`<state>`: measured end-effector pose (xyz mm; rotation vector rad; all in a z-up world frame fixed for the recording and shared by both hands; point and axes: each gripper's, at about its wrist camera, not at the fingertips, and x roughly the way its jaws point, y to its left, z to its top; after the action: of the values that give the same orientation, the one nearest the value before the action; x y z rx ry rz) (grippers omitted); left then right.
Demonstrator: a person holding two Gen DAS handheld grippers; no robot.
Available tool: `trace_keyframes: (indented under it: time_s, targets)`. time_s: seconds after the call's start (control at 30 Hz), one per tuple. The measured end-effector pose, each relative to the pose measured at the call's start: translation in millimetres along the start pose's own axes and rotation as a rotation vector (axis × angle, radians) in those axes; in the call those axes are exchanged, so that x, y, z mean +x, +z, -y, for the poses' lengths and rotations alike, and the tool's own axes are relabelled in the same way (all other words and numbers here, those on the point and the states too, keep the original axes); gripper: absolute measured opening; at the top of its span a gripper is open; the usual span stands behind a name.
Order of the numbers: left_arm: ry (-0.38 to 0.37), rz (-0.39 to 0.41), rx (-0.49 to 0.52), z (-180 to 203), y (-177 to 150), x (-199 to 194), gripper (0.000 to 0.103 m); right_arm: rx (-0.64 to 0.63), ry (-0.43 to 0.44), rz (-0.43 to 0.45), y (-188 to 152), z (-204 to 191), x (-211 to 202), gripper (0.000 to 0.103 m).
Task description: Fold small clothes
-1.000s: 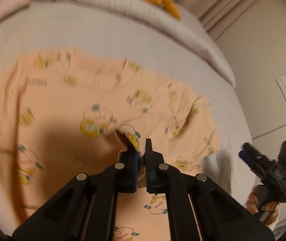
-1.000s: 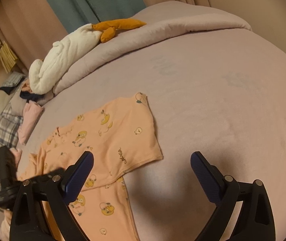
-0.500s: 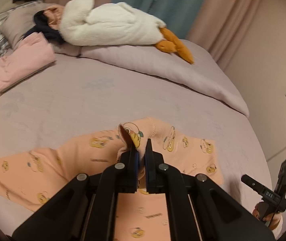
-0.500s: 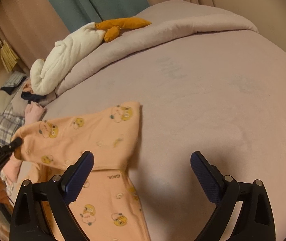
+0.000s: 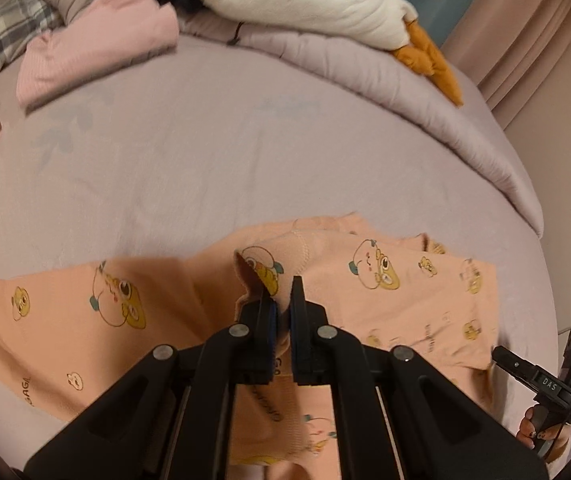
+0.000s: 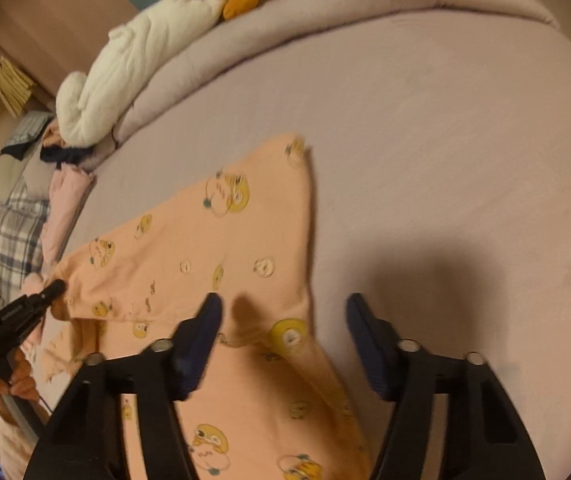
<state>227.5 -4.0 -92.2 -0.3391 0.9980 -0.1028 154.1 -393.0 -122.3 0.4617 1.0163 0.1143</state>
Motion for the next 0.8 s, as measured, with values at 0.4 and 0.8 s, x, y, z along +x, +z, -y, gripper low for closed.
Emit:
trace_keyframes:
  time_s: [0.4,0.8]
  targets:
    - [0.003,-0.019,-0.019,-14.0,0.2,13.1,0.005,-0.106,-0.13,0.029,-3.1,-12.0,-15.1,0.009]
    - [-0.014,0.003,-0.093,-38.3,0.7,-26.9,0.037,-0.135,-0.244,0.011,-3.7,-5.8,-0.8,0.009]
